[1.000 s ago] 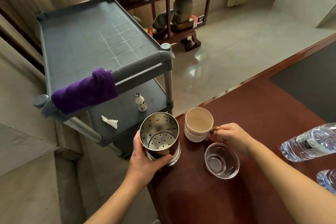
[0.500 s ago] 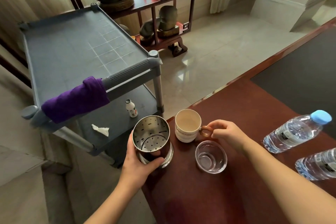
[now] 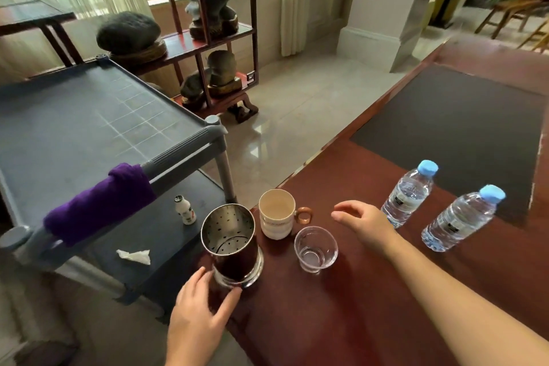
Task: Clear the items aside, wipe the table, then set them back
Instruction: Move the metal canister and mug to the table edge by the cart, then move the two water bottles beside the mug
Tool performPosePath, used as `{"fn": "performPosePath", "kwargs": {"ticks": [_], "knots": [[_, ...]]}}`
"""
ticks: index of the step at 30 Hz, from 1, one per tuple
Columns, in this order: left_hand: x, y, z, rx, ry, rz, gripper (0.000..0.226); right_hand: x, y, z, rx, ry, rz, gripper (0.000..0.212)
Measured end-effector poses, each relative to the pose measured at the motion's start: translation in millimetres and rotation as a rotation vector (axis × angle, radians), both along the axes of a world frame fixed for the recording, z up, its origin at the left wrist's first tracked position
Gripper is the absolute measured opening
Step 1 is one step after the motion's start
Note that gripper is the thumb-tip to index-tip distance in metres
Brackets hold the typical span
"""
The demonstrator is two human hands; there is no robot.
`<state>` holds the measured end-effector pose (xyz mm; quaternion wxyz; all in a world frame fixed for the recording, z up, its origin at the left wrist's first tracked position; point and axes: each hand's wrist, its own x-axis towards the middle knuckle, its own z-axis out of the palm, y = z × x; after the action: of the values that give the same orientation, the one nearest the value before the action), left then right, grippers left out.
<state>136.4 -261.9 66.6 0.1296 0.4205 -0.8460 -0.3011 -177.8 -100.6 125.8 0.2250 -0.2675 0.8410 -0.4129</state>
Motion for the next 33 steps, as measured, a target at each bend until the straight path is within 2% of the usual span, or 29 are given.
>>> {"fn": "performPosePath", "kwargs": {"ticks": [2, 6, 11, 16, 21, 26, 28, 33], "knots": [[7.3, 7.2, 1.4, -0.185, 0.008, -0.114, 0.096, 8.9, 13.4, 5.3, 0.031, 0.061, -0.012, 0.027], [2.5, 31.2, 13.3, -0.488, 0.181, -0.334, 0.078, 27.9, 46.2, 15.2, 0.098, 0.25, -0.07, 0.036], [-40.5, 67.8, 43.9, -0.533, 0.234, -0.541, 0.054, 43.8, 94.7, 25.4, 0.177, 0.356, -0.167, 0.04], [-103.6, 100.1, 74.9, -0.591, 0.207, -0.683, 0.052, 42.7, 153.8, 33.0, 0.225, 0.442, -0.245, 0.034], [-168.0, 128.6, 88.9, -0.707, 0.182, -0.74, 0.051, 35.6, 209.9, 35.9, 0.256, 0.548, -0.351, 0.027], [-215.0, 147.7, 95.7, -0.837, 0.175, -0.771, 0.045, 21.3, 245.1, 25.6, 0.328, 0.597, -0.417, 0.031], [-231.1, 149.4, 94.3, -0.785, 0.156, -0.727, 0.041, 14.2, 250.0, 20.0, 0.35, 0.537, -0.448, 0.035], [-272.2, 142.0, 86.5, -0.395, 0.033, -0.519, 0.063, -5.0, 244.8, 2.9, 0.268, 0.318, -0.539, 0.046]]}}
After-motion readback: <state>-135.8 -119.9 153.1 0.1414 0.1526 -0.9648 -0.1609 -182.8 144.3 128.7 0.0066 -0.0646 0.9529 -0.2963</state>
